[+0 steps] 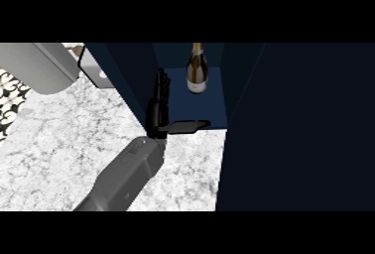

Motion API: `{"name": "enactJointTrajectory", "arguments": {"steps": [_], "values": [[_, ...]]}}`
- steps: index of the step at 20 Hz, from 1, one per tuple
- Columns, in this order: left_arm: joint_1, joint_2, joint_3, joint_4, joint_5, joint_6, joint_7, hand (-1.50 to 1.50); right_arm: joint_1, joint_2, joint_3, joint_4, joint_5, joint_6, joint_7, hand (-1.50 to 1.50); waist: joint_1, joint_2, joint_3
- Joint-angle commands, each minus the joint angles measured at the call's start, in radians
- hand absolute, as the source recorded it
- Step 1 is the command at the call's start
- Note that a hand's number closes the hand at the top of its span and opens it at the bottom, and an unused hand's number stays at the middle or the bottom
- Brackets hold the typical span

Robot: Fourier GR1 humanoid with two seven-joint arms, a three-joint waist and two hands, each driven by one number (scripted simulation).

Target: Pick up the wine, place it into the cabinet and close the cabinet

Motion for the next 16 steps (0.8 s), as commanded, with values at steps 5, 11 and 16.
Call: {"name": "enactJointTrajectory", "arguments": {"steps": [5,11,16], "values": [[0.209,0.000,-0.210,-0.390,-0.048,0.233,0.068,-1.50,-0.066,0.014,0.046,-0.082,0.071,-0.079,0.112,-1.50,0.036,0.000,-0.001],[0.379,0.041,-0.260,-0.677,-0.128,0.288,0.129,-1.50,0.005,-0.009,0.006,-0.122,-0.007,-0.044,0.088,-1.50,0.035,0.001,0.000],[0.502,0.127,-0.332,-0.948,-0.206,0.452,0.239,-1.50,-0.037,-0.039,-0.059,-0.076,-0.045,-0.024,0.093,-1.50,0.041,0.000,0.000]]}}
